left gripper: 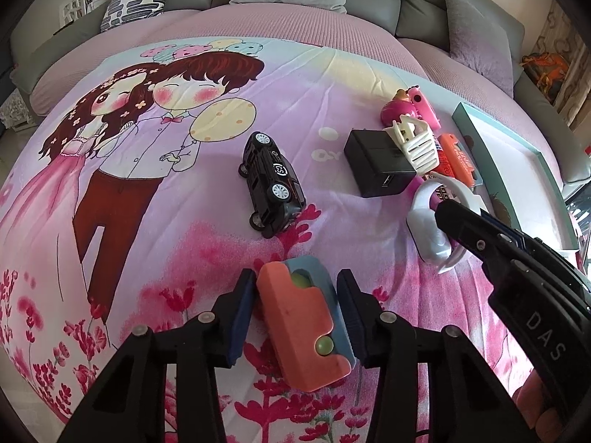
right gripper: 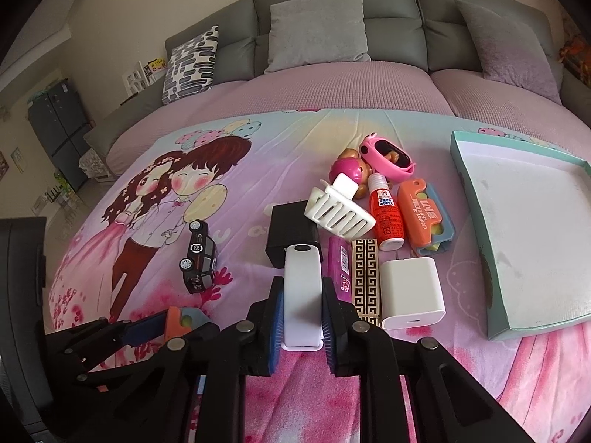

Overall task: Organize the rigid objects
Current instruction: 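Carry the orange toy with the left tool while the right tool carries the white band over the tray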

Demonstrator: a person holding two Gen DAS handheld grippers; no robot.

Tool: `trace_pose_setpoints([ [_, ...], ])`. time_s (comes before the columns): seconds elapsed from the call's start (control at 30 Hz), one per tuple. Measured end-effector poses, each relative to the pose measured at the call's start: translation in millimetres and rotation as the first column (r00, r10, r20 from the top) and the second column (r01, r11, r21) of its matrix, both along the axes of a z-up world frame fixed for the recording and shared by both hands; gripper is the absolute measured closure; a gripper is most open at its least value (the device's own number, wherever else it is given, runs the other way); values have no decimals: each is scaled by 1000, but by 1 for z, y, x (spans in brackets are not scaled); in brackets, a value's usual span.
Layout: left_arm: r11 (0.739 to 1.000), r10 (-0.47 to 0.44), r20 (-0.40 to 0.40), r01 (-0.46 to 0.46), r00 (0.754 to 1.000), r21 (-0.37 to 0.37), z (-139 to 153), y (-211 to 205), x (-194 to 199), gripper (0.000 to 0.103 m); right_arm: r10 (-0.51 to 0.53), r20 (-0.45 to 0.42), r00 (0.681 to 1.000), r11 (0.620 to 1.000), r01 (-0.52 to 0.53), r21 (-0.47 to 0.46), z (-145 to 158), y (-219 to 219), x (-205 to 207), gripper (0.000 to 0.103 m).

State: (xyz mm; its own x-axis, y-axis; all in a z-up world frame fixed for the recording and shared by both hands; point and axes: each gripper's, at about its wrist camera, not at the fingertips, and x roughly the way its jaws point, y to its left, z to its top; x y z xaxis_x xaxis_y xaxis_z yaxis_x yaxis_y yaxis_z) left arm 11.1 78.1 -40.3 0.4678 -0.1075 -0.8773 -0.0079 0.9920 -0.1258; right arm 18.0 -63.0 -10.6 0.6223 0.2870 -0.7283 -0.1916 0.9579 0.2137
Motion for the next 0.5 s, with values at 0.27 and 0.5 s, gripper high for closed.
trace_pose_setpoints([
  [0.27, 1000, 6, 45, -5, 999, -16, 14, 2, -3, 62, -22, 83, 996, 999, 19, 37, 26, -9, -10, 83],
  [0.5, 1000, 17, 88, -15, 996, -24, 28, 5, -6, 62, -52, 114, 992, 998, 47, 52, 38, -19, -15, 83],
])
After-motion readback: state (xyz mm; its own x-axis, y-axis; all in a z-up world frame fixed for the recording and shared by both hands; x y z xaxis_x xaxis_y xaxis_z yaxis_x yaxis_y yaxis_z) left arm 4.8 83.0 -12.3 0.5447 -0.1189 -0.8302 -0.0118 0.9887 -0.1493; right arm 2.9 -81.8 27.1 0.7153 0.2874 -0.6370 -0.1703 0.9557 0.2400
